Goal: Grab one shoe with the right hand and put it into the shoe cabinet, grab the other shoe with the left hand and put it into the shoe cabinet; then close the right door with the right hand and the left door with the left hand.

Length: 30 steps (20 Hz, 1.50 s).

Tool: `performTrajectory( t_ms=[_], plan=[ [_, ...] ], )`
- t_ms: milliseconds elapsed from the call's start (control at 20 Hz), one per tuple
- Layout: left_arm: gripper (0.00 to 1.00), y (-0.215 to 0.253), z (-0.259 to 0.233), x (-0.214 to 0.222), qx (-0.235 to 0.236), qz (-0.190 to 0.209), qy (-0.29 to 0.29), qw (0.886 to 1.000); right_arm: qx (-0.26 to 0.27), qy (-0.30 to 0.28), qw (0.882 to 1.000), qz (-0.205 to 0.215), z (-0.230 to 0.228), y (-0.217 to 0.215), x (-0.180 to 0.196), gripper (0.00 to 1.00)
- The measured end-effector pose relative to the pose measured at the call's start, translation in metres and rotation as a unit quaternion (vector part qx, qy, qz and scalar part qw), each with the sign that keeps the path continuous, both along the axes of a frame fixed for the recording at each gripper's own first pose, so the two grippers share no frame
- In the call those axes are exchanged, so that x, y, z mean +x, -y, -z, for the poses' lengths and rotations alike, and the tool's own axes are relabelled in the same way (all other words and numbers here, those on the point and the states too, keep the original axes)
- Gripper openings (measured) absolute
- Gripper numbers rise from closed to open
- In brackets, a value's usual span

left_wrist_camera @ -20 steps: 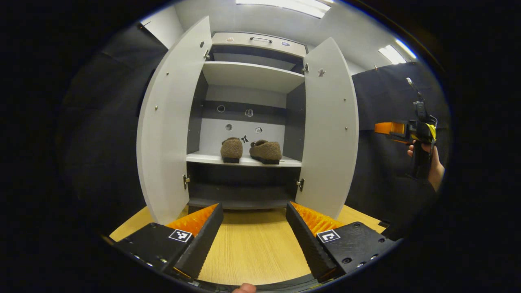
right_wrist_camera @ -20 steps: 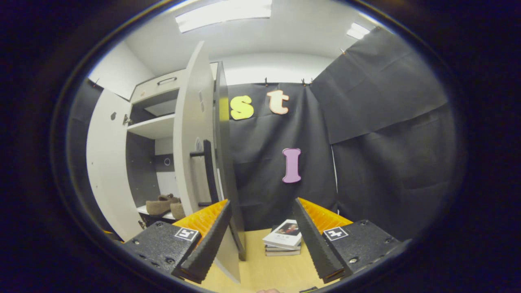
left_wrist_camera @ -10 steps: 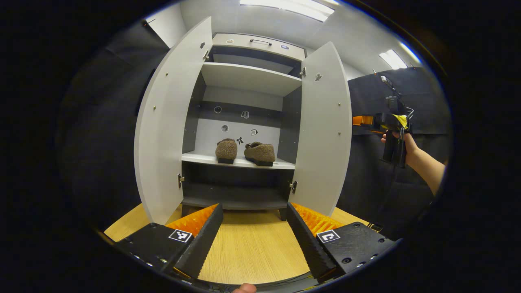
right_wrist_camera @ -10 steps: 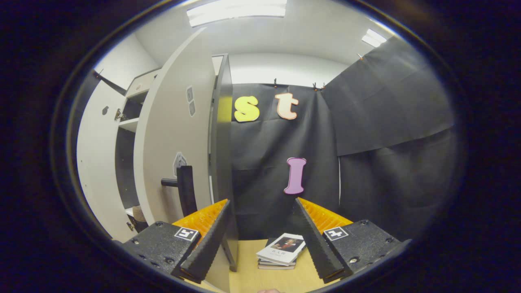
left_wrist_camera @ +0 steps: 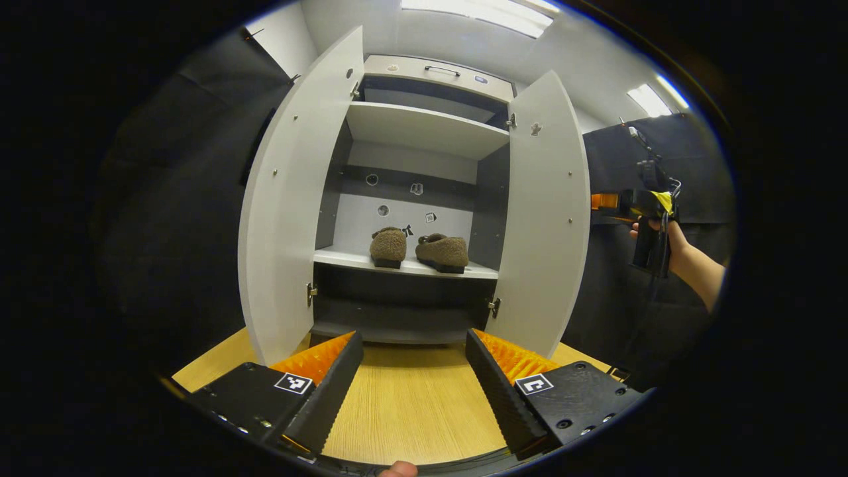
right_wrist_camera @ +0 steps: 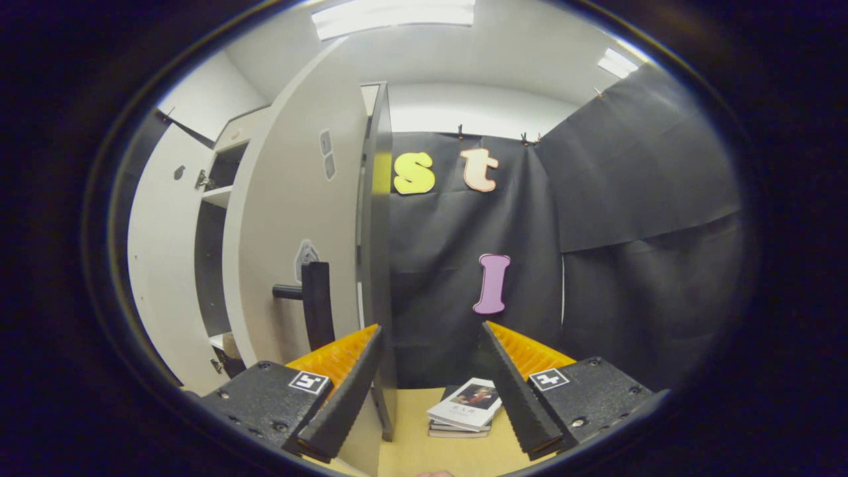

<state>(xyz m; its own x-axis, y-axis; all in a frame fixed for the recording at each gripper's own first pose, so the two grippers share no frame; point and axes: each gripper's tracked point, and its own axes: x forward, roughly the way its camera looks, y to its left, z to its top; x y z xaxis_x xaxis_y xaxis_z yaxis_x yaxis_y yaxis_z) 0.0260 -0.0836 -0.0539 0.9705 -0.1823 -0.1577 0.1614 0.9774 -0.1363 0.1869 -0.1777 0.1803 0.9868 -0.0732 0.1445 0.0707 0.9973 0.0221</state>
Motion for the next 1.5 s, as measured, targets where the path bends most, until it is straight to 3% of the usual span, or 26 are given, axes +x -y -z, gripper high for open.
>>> performTrajectory(
  t_ms=[300,550,800,1150,1500],
  plan=[
    [0.95,-0.016,-0.004,0.002,0.000,-0.012,0.004,1.000,-0.049,0.011,0.997,-0.066,-0.001,-0.083,0.006,0.95],
    [0.95,-0.037,-0.001,0.003,0.009,-0.033,0.003,0.999,-0.037,0.005,0.992,-0.123,0.008,-0.155,0.031,0.94],
    [0.95,-0.053,-0.005,-0.003,0.006,-0.056,0.006,0.998,-0.061,0.015,0.992,-0.113,0.004,-0.184,0.041,0.97],
    [0.95,-0.067,-0.026,-0.005,0.001,-0.068,0.018,0.998,-0.057,0.026,0.994,-0.092,0.011,-0.175,-0.019,0.96],
    [0.95,-0.045,-0.049,0.000,-0.007,-0.036,0.037,0.999,-0.034,-0.002,0.996,-0.088,0.091,-0.182,-0.090,0.97]
  ],
)
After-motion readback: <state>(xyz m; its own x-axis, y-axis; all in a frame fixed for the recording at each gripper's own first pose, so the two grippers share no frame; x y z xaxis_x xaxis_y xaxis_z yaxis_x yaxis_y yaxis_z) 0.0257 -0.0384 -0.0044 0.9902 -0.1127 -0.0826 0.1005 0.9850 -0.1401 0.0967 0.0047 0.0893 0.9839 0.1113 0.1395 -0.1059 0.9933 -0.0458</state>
